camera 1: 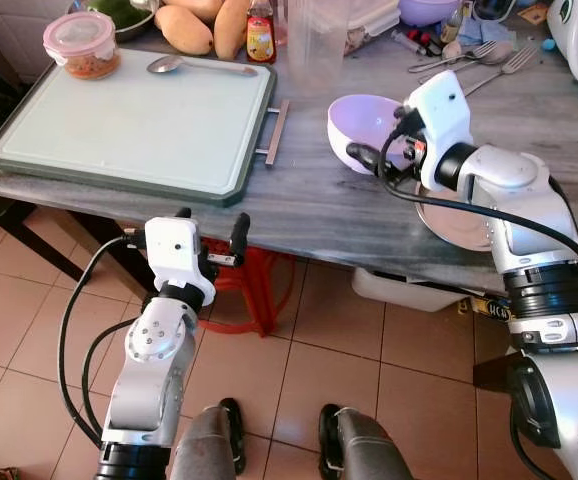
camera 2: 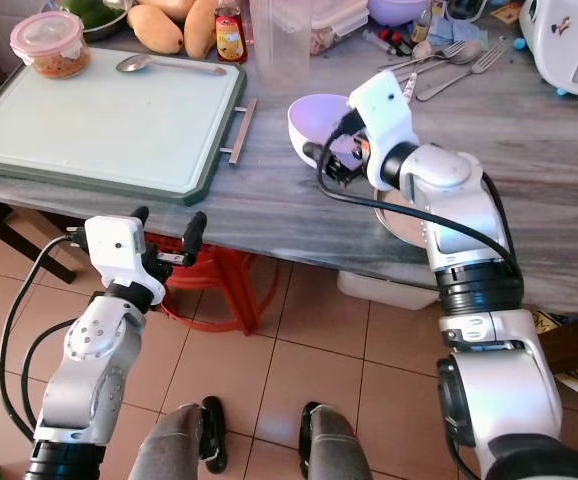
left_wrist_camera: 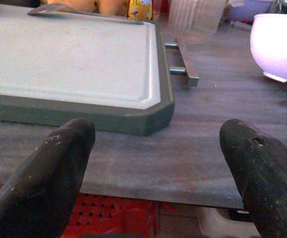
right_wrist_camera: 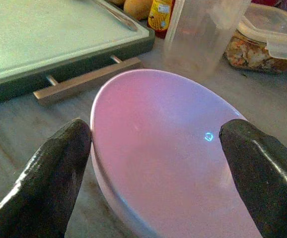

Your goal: Setting the table

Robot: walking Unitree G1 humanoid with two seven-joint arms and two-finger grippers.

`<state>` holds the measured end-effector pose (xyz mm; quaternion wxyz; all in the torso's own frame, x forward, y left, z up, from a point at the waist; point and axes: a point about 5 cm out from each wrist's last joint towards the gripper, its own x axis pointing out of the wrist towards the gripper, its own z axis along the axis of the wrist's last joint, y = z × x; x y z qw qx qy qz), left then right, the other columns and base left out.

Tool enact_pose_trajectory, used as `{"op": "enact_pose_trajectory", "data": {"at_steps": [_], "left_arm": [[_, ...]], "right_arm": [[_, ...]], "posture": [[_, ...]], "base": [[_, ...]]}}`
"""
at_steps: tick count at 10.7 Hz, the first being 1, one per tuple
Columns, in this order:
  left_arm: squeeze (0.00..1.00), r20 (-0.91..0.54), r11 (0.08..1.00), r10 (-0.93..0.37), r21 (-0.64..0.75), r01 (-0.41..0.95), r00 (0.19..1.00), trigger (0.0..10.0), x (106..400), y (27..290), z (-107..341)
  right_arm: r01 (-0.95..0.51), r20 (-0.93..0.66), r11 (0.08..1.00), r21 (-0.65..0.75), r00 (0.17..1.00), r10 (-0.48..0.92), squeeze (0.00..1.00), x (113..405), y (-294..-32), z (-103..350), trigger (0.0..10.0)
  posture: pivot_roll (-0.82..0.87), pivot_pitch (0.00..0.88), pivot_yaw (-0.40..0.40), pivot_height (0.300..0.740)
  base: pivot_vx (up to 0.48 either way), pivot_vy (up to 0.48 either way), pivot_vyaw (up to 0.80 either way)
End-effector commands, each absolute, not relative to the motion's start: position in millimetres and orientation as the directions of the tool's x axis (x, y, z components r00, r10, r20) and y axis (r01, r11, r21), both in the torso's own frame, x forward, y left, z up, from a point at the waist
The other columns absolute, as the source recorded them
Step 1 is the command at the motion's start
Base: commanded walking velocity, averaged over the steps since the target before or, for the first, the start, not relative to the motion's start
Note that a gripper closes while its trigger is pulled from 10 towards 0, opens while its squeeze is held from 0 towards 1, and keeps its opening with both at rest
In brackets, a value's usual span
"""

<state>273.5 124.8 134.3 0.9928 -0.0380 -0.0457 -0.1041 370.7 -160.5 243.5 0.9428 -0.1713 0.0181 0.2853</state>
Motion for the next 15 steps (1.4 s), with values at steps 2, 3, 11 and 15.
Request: {"op": "enact_pose_trajectory", "data": {"at_steps": [2, 3, 11, 15], "left_arm": [[0.0, 0.096, 0.975, -0.205, -0.065, 0.212, 0.974, 10.0, 272.7, 124.3, 132.8], [0.0, 0.096, 0.976, -0.202, -0.065, 0.209, 0.975, 10.0, 272.6, 125.5, 132.3], [0.0, 0.095, 0.975, -0.206, -0.065, 0.212, 0.974, 10.0, 270.0, 126.7, 131.4], [0.0, 0.079, 0.976, -0.207, -0.053, 0.211, 0.975, 10.0, 266.6, 129.2, 129.7]], "right_arm": [[-0.562, -0.099, 0.774, -0.293, 0.823, 0.56, 0.0, 363.8, -156.1, 246.8, 10.0], [-0.573, -0.092, 0.771, -0.28, 0.815, 0.572, 0.0, 357.7, -155.0, 242.9, 10.0], [-0.026, 0.158, 0.921, -0.388, 0.983, 0.094, 0.0, 309.9, -204.3, 220.9, 10.0], [0.042, 0.027, 0.956, -0.29, 0.999, -0.036, 0.0, 304.0, -210.8, 190.1, 10.0]], "posture": [[-0.03, 0.186, 0.002, 0.74], [-0.03, 0.186, 0.001, 0.74], [-0.04, 0.2, 0.003, 0.74], [-0.03, 0.215, 0.012, 0.74]], "base": [[0.0, 0.0, 0.0], [0.0, 0.0, 0.0], [0.0, 0.0, 0.0], [0.0, 0.0, 0.0]]}}
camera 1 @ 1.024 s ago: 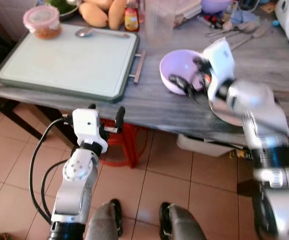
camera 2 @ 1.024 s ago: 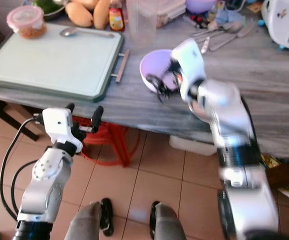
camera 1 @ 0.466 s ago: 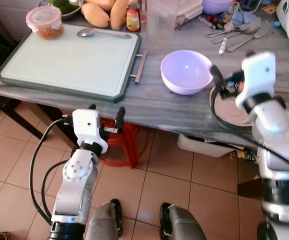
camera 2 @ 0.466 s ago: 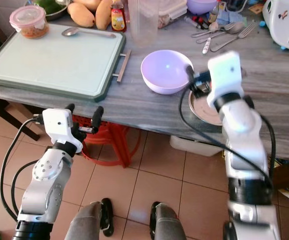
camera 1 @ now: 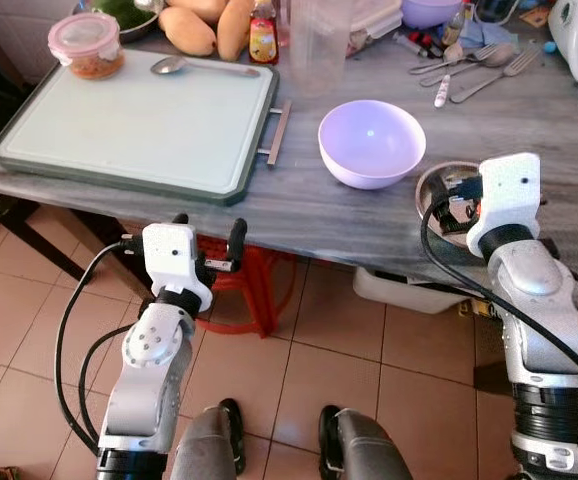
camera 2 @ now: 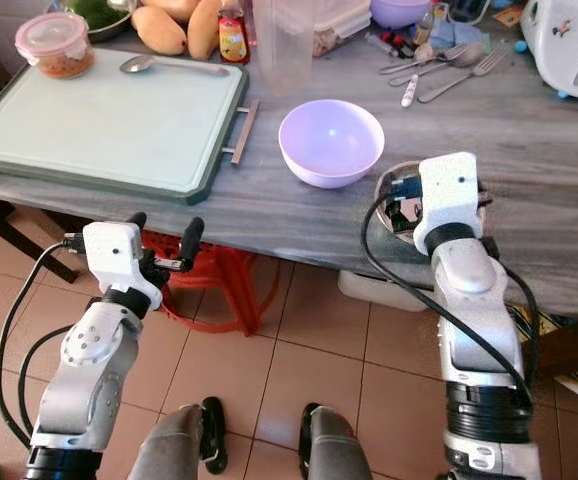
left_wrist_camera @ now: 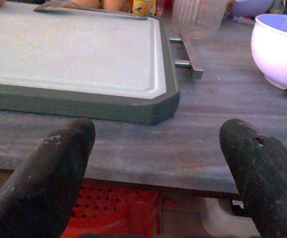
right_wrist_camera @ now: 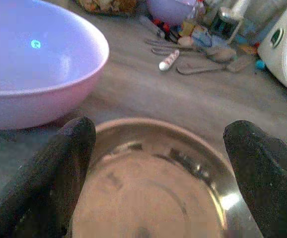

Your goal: Setting the table

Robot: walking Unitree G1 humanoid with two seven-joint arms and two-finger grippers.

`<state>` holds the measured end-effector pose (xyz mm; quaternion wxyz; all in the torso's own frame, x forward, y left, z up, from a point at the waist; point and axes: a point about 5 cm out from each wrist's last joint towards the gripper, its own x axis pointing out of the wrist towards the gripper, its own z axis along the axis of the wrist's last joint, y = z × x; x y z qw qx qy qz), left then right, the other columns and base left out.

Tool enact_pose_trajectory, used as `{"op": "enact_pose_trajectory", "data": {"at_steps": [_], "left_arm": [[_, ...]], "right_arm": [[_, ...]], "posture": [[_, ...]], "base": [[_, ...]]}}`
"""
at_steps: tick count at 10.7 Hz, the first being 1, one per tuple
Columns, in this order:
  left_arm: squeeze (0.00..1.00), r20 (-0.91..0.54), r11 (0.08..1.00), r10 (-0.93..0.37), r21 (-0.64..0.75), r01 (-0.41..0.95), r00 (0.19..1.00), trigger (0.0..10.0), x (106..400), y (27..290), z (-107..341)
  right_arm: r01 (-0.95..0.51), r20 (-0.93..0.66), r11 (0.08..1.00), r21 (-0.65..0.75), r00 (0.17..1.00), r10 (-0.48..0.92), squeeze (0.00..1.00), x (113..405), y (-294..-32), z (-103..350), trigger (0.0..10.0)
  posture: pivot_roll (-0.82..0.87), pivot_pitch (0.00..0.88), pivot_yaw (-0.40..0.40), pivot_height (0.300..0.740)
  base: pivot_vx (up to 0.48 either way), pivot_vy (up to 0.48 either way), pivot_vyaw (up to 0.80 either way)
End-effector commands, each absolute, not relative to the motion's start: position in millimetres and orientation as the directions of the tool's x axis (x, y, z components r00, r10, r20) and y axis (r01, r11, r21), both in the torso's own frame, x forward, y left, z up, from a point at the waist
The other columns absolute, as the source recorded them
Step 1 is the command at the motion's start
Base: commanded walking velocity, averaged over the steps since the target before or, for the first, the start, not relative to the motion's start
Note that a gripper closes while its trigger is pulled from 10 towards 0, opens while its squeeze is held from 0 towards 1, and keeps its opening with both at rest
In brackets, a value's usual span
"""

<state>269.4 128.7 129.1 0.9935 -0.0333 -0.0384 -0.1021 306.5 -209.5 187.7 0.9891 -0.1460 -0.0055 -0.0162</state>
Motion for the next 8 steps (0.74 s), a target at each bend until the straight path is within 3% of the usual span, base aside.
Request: {"op": "enact_pose_trajectory", "data": {"at_steps": [1, 8], "left_arm": [[0.0, 0.078, 0.976, -0.208, -0.052, 0.212, 0.975, 10.0, 266.2, 129.7, 130.1], [0.0, 0.066, 0.975, -0.21, -0.057, 0.214, 0.975, 10.0, 263.3, 129.6, 129.6]], "right_arm": [[0.038, -0.01, 0.964, -0.262, 0.999, -0.042, 0.0, 304.6, -210.8, 184.4, 10.0], [-0.005, -0.166, 0.988, -0.154, 0.986, -0.021, 0.0, 305.6, -205.3, 157.6, 10.0]], "posture": [[-0.03, 0.218, 0.014, 0.74], [-0.02, 0.229, 0.015, 0.74]], "base": [[0.0, 0.0, 0.0], [0.0, 0.0, 0.0]]}}
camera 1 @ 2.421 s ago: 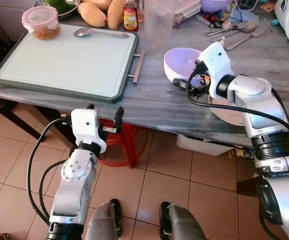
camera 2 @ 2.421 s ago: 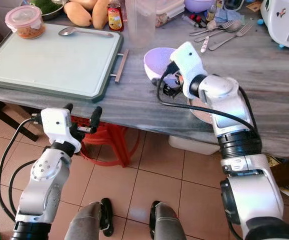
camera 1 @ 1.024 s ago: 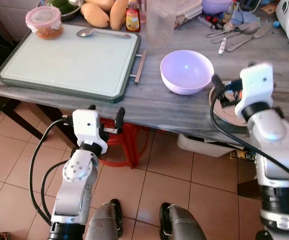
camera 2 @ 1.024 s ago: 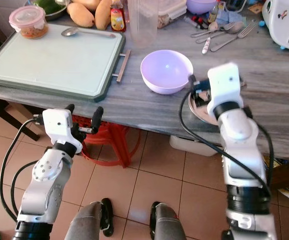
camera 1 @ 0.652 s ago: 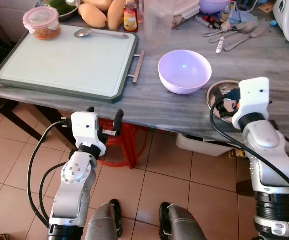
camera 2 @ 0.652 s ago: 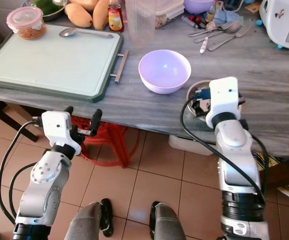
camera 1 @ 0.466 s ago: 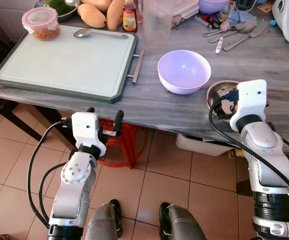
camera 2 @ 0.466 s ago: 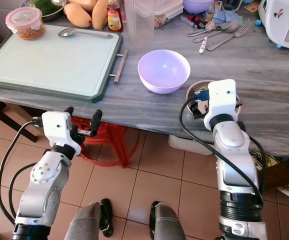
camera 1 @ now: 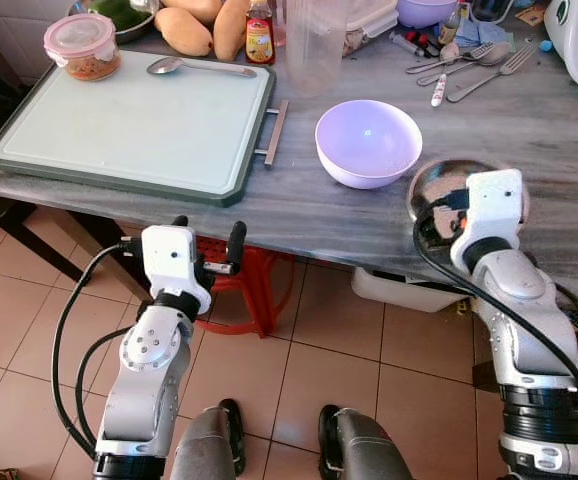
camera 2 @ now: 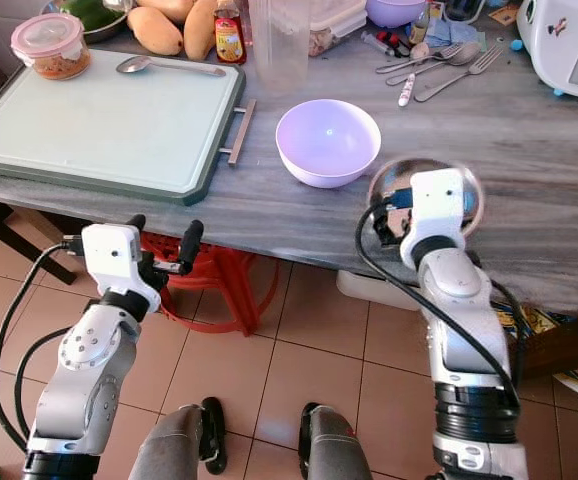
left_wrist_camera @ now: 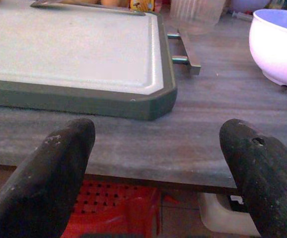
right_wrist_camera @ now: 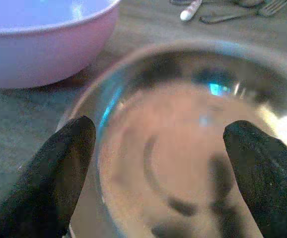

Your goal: Setting the table

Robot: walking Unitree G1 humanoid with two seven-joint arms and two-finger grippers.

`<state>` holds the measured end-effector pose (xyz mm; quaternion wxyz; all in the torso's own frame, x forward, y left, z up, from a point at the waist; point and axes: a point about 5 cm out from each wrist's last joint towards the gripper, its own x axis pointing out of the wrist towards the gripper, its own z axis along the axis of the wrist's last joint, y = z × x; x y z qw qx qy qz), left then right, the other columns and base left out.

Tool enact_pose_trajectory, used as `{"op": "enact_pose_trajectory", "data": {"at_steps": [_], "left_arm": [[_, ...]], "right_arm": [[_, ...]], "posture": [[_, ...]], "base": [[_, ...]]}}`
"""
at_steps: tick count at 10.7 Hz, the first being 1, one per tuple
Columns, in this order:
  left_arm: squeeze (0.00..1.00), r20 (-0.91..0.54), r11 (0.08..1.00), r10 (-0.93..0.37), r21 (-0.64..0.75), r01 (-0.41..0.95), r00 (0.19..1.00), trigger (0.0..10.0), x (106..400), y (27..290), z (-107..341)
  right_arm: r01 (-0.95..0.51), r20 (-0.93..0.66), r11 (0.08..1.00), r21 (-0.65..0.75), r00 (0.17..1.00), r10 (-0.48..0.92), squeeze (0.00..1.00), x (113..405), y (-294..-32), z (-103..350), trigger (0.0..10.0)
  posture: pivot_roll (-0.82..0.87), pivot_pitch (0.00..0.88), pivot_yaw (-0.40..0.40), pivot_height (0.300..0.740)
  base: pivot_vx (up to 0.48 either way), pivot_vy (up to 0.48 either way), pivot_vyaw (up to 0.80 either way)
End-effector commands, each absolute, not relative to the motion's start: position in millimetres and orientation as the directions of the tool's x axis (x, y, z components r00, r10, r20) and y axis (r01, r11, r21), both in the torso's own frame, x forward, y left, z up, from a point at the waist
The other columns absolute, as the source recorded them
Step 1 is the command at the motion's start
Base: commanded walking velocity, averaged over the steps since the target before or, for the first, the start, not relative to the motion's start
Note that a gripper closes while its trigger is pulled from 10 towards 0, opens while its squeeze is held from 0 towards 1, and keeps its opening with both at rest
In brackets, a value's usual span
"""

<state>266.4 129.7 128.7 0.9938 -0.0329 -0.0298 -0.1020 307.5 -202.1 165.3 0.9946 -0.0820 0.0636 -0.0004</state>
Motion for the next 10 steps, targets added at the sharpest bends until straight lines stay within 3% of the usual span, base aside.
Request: {"op": "enact_pose_trajectory", "data": {"at_steps": [1, 10], "left_arm": [[0.0, 0.065, 0.975, -0.211, -0.057, 0.215, 0.975, 10.0, 263.1, 129.4, 129.8], [0.0, 0.059, 0.974, -0.215, -0.059, 0.218, 0.975, 10.0, 264.9, 127.2, 128.4]], "right_arm": [[-0.012, -0.177, 0.99, -0.138, 0.984, -0.012, 0.0, 306.0, -204.3, 156.0, 10.0], [-0.055, -0.22, 0.993, 0.103, 0.973, 0.077, 0.0, 309.3, -183.1, 164.6, 10.0]], "posture": [[-0.02, 0.23, 0.015, 0.74], [-0.03, 0.226, 0.01, 0.74]], "base": [[0.0, 0.0, 0.0], [0.0, 0.0, 0.0]]}}
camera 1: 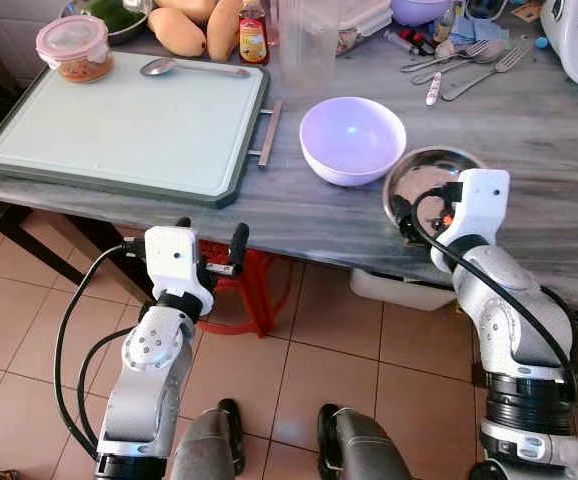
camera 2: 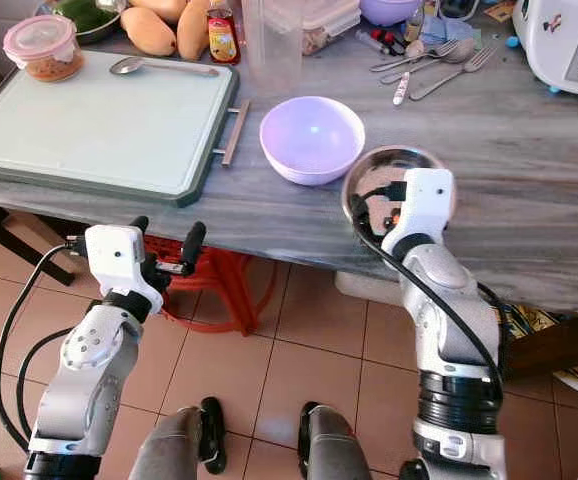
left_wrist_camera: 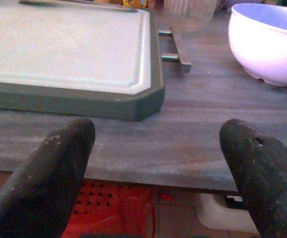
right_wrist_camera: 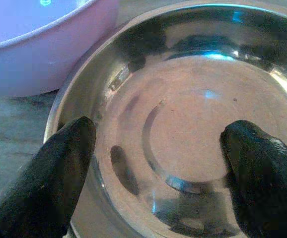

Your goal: Setting the table

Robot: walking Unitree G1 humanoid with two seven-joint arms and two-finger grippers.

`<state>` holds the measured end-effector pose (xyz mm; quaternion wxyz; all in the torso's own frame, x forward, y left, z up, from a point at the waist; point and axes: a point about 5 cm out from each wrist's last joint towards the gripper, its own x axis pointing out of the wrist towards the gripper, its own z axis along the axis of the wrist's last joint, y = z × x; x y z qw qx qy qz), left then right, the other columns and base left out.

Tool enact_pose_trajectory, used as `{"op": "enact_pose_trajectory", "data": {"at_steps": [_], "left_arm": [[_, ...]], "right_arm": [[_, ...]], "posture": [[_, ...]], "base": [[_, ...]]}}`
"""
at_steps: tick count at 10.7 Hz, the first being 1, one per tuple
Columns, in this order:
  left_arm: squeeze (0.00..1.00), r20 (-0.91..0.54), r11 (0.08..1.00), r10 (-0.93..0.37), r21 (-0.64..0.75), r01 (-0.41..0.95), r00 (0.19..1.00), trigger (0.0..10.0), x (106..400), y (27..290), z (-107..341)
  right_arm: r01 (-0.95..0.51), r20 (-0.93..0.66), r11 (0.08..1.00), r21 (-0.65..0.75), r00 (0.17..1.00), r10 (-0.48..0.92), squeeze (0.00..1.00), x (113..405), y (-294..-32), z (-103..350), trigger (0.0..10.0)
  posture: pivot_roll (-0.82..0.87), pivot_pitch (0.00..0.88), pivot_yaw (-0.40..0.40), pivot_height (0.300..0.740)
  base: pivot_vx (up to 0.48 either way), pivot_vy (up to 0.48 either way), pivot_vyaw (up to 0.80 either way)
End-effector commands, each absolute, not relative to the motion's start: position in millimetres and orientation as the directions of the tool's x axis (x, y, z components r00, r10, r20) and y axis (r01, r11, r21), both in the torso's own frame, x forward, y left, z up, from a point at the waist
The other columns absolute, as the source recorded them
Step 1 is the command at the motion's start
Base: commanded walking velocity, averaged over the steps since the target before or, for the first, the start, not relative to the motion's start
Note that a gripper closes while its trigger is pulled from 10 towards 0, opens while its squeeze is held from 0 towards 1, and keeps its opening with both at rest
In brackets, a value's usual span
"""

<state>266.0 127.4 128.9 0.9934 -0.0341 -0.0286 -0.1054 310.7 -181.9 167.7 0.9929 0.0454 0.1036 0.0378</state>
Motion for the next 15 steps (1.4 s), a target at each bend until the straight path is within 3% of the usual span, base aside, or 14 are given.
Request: {"op": "enact_pose_trajectory", "data": {"at_steps": [1, 6, 8, 11, 12, 15], "left_arm": [[0.0, 0.06, 0.974, -0.215, -0.06, 0.219, 0.975, 10.0, 265.4, 126.8, 128.4], [0.0, 0.068, 0.972, -0.22, -0.067, 0.225, 0.973, 10.0, 267.8, 124.2, 129.2], [0.0, 0.069, 0.971, -0.226, -0.067, 0.23, 0.972, 10.0, 269.3, 123.4, 129.4], [0.0, 0.078, 0.971, -0.219, -0.084, 0.225, 0.973, 10.0, 270.6, 123.4, 129.7], [0.0, 0.077, 0.969, -0.219, -0.101, 0.226, 0.973, 10.0, 269.6, 122.5, 128.8], [0.0, 0.062, 0.972, -0.202, -0.111, 0.208, 0.977, 10.0, 272.6, 122.8, 123.6]], "right_arm": [[-0.059, -0.225, 0.991, 0.118, 0.971, 0.084, 0.0, 308.5, -181.1, 166.9, 10.0], [-0.086, -0.196, 0.995, 0.054, 0.976, 0.095, 0.0, 296.0, -178.8, 174.0, 10.0], [-0.118, -0.151, 0.993, -0.027, 0.982, 0.113, 0.0, 288.2, -179.1, 180.1, 10.0], [-0.132, 0.081, 0.975, -0.177, 0.986, 0.149, 0.0, 282.7, -168.4, 204.7, 10.0], [-0.184, 0.106, 0.946, -0.265, 0.97, 0.219, 0.0, 273.8, -157.8, 195.4, 10.0], [-0.229, 0.141, 0.914, -0.336, 0.947, 0.289, 0.0, 271.2, -146.7, 177.7, 10.0]], "posture": [[-0.03, 0.226, 0.009, 0.74], [-0.05, 0.217, 0.011, 0.74], [-0.06, 0.215, 0.012, 0.74], [-0.08, 0.203, 0.031, 0.74], [-0.08, 0.191, 0.041, 0.74], [-0.1, 0.152, 0.062, 0.74]], "base": [[0.0, 0.0, 0.0], [0.0, 0.0, 0.0], [0.0, 0.0, 0.0], [0.0, 0.0, 0.0], [0.0, 0.0, 0.0], [0.0, 0.0, 0.0]]}}
